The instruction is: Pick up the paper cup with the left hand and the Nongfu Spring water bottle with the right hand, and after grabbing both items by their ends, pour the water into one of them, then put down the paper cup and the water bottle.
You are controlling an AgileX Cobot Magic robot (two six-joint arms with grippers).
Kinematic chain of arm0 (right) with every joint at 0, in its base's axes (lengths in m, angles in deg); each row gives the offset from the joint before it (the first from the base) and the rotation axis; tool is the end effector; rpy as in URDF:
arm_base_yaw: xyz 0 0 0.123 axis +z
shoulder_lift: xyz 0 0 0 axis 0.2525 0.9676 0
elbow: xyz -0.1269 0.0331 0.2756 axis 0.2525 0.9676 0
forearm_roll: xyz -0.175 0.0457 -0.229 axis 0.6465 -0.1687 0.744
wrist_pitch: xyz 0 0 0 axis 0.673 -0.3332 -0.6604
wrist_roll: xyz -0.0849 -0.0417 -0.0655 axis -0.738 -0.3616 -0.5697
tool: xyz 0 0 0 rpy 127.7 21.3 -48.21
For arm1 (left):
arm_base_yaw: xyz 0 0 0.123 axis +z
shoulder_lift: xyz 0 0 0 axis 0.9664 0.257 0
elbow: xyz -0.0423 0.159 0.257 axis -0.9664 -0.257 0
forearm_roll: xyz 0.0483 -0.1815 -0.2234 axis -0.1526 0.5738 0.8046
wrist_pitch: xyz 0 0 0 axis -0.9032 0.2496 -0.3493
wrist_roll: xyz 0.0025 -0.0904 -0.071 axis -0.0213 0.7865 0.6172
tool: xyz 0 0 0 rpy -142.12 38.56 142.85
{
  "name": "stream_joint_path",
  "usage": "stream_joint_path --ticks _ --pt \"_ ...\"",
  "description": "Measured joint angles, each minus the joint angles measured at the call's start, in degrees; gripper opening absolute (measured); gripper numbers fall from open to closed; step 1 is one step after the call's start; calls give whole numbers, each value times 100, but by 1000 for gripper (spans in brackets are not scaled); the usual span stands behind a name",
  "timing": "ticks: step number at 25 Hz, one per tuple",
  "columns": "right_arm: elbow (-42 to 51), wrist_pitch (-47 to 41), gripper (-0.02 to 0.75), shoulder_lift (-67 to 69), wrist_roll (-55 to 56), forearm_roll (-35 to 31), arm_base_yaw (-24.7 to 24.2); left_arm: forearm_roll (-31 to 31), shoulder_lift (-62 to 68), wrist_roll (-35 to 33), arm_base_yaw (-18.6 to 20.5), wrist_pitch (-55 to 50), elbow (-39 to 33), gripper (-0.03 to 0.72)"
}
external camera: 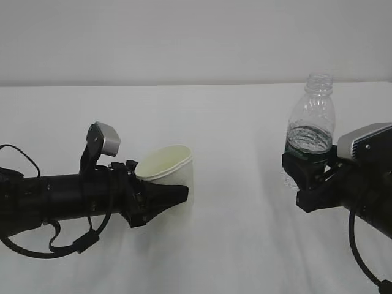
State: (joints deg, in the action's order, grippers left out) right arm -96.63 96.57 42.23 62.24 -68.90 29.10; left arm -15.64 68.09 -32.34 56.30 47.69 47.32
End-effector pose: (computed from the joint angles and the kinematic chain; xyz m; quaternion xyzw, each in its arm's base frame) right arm 0.2641 0.0909 0.1068 -0.1981 0.7631 0.1205 0.6032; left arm 0.3037 -0.1902 0.0679 0.3163 0.7226 -0.4165 0.4521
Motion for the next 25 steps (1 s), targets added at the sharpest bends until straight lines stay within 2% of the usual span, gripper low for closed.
stream_joint_path --ticks 3,10,17,25 --pt "68 0 464 -22 53 0 0 -388 0 184 0 0 194 456" --pt "417 0 464 -549 53 0 0 -878 0 245 -129 0 564 456" --pt "635 10 463 -836 53 -6 0 -1208 0 258 -570 -60 956 456" --pt "1044 10 463 -840 83 -6 0 -1409 0 395 -978 -620 1382 456"
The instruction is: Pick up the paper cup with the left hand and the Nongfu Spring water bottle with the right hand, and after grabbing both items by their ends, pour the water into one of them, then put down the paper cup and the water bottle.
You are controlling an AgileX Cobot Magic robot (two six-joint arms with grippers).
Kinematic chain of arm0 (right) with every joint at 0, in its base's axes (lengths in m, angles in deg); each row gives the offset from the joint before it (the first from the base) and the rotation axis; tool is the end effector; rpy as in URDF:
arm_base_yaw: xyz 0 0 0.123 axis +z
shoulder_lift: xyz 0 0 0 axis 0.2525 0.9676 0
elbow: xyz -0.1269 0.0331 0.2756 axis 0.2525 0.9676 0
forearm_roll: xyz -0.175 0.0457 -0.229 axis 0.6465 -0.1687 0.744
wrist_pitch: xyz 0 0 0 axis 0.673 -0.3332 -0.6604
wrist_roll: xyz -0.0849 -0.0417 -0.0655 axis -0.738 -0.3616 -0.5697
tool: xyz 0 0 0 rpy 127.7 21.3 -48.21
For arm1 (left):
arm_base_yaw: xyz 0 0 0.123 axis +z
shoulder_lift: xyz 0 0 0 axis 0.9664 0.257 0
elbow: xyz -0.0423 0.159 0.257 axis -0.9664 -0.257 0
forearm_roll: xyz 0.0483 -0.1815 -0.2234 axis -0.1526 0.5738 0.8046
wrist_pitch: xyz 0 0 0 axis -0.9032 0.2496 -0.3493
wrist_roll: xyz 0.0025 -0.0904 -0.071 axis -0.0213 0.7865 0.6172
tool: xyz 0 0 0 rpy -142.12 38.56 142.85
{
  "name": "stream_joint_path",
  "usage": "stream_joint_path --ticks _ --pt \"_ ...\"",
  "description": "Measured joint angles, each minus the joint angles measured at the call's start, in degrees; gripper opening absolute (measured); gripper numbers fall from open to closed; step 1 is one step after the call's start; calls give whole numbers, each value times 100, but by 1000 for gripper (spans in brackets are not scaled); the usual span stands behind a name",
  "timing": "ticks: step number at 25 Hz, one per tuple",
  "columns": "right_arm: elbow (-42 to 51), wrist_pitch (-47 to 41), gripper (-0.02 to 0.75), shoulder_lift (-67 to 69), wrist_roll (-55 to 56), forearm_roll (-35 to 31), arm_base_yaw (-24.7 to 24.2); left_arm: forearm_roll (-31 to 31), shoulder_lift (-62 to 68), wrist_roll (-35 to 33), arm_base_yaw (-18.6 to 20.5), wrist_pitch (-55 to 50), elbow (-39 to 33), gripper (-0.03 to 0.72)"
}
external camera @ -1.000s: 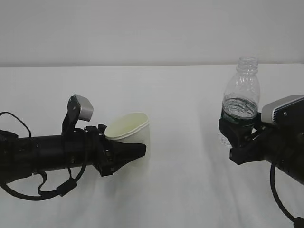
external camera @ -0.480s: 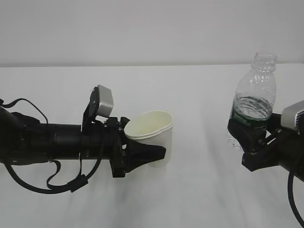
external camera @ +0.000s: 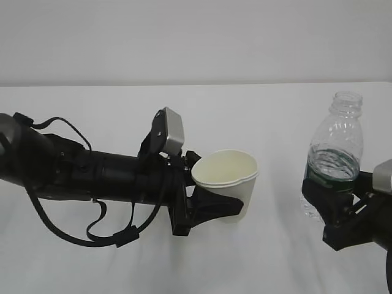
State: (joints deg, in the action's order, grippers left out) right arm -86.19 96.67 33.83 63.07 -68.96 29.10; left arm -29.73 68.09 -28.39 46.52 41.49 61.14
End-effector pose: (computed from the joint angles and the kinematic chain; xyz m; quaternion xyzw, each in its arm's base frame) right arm 0.2112 0.0772 0.1101 -0.1925 0.7750 0.1247 0.5889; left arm 0.3086 -0.2709 0.0962 0.4869 0.6301 -0.4315 0.4239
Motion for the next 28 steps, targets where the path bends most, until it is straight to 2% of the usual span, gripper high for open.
stream_joint_path --ticks 15,22,28 --pt "462 0 463 -1252 156 -25 0 -264 0 268 -414 -326 151 456" --pt "462 0 462 -1310 129 -511 0 -287 0 288 -436 -326 151 456" --pt "342 -68 462 -1310 40 -650 0 -312 0 319 -436 -326 151 456"
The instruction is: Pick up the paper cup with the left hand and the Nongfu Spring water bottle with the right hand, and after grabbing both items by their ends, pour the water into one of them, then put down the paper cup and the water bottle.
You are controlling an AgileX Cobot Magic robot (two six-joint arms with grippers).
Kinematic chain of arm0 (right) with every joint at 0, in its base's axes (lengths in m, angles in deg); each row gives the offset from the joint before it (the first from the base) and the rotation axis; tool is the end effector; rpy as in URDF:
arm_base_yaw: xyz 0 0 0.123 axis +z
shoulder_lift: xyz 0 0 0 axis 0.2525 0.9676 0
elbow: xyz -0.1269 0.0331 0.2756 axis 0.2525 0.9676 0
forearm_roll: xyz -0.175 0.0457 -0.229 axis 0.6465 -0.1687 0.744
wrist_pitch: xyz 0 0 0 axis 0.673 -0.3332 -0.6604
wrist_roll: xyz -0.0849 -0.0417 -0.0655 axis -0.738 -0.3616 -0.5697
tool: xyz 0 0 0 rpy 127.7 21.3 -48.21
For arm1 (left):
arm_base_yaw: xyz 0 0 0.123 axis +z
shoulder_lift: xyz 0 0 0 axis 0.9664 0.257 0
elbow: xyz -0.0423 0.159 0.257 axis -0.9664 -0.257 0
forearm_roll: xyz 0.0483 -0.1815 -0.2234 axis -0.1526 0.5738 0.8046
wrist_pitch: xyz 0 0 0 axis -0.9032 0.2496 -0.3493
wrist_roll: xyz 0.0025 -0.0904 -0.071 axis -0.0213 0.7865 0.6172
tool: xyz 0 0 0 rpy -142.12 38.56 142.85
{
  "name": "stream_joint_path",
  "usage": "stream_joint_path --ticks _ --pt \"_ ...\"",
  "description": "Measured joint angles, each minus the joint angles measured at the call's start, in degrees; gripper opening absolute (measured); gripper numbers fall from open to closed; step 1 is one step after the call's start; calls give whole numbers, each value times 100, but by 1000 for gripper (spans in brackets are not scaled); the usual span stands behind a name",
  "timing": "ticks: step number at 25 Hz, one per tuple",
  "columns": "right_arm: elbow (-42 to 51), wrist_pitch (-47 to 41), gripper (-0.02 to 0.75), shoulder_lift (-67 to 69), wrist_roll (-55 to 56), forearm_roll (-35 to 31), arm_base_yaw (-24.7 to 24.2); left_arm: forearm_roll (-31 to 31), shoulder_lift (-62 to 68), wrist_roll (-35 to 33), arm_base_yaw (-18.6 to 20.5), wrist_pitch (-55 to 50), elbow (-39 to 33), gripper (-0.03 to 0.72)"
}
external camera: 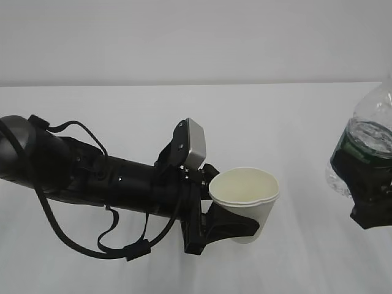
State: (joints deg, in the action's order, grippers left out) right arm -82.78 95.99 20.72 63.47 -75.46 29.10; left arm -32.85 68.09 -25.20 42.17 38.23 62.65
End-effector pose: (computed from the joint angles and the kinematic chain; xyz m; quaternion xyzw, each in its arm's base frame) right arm 0.1970 0.0615 0.1463 -0.1360 0.7355 0.1059 0.6552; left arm 0.2917 -0.2951 0.0942 0.5209 0.6245 -0.4331 0.3886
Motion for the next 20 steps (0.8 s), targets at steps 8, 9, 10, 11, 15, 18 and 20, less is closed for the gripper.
stream_joint_path --ticks 8,9,10,11,15,18,20 --pt "-441 -585 461 0 -70 20 0 -9 0 14 -37 0 0 456" --pt "-467 -648 460 0 -100 20 0 -9 0 14 -37 0 0 456" --pt "-491 -758 460 0 -128 20 0 -9 0 14 -37 0 0 456" --pt "-536 -918 460 0 -176 20 0 -9 0 14 -37 0 0 456" --pt "-609 -1337 459 0 -403 9 0 -9 0 14 -37 -3 0 456" --pt "-619 -1371 459 0 -622 9 0 2 0 54 -43 -70 0 456" --pt "-619 -1383 459 0 -733 9 0 2 0 129 -43 -134 0 456"
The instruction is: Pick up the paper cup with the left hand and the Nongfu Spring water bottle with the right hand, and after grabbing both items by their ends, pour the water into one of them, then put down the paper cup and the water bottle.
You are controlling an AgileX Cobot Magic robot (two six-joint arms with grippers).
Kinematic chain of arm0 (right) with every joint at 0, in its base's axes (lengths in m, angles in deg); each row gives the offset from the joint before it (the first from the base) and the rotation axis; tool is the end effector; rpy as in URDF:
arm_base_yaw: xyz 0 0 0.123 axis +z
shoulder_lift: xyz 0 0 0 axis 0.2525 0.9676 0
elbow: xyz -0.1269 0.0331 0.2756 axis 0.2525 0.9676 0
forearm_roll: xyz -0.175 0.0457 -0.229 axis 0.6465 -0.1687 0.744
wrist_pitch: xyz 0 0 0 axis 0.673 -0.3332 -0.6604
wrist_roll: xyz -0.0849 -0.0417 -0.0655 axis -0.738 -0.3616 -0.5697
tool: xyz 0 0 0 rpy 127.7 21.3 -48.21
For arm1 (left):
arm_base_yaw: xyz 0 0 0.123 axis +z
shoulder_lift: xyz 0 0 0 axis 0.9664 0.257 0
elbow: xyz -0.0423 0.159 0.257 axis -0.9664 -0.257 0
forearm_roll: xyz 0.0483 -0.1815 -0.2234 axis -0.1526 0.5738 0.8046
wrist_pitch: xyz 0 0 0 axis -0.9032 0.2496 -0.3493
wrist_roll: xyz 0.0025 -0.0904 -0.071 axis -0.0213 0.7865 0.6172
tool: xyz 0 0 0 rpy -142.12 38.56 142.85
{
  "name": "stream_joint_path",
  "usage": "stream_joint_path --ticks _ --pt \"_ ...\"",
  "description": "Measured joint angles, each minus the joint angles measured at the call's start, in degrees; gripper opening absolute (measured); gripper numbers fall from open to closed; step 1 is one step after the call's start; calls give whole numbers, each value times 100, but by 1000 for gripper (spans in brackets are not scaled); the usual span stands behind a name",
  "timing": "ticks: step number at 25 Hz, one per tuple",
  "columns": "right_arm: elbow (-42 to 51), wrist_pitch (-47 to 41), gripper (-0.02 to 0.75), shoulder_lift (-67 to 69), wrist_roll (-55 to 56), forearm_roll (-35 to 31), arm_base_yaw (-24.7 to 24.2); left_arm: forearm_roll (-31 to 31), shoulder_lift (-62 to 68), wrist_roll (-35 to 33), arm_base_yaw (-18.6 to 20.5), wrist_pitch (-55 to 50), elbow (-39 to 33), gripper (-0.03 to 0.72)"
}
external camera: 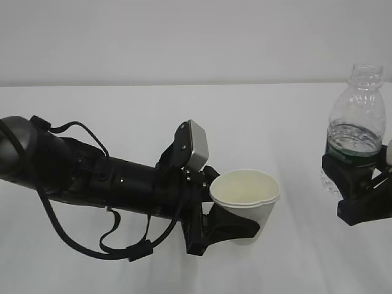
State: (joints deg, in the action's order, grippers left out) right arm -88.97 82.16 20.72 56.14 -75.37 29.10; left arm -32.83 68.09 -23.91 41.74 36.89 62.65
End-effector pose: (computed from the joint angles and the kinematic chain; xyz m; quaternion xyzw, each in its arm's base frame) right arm 0.2220 0.0665 0.1455 -0.1937 0.7665 0.0520 0.6101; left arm 0.2909 -0.2965 0.0920 0.5170 0.6352 -0.4295 0.3804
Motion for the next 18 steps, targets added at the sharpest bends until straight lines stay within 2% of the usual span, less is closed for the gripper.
stream_joint_path --ticks 18 --pt "0 -247 459 0 -1793 -228 0 -11 0 282 0 -131 0 456"
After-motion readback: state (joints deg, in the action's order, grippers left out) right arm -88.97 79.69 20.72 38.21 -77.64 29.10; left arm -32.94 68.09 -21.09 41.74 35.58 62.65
